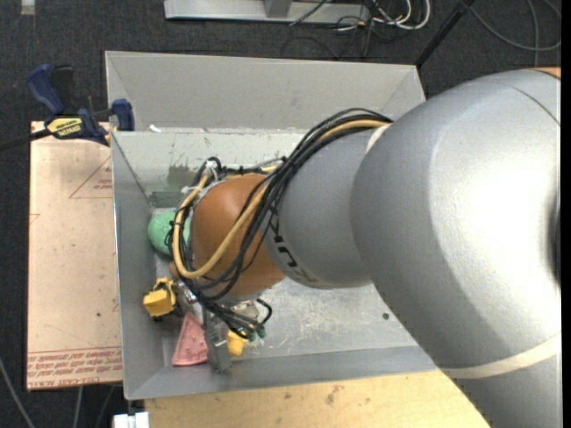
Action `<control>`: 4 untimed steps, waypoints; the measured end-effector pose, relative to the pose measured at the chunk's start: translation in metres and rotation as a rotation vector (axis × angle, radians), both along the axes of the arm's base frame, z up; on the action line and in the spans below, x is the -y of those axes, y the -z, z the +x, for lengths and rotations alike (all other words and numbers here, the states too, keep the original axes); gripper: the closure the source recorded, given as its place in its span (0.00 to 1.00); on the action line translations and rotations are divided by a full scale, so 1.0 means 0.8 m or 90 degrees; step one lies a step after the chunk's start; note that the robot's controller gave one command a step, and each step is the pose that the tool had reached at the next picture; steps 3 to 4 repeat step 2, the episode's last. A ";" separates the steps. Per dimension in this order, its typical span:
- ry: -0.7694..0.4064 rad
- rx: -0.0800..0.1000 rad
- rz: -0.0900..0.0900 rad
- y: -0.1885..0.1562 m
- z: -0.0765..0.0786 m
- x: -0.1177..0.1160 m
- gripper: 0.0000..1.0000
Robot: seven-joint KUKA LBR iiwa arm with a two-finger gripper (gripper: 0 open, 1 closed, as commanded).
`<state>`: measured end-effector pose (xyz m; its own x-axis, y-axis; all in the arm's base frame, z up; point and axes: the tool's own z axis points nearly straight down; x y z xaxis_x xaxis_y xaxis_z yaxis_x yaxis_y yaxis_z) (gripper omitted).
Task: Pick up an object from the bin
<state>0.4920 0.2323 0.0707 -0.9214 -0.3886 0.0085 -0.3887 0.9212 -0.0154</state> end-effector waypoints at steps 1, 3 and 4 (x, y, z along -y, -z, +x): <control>-0.002 0.005 0.005 -0.002 0.002 -0.003 1.00; -0.001 0.001 0.001 0.000 0.000 -0.001 0.00; -0.001 0.001 0.001 0.000 0.000 -0.001 0.00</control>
Offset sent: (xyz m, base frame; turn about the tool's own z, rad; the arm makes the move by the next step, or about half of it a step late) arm 0.0000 0.0000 0.0000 0.0000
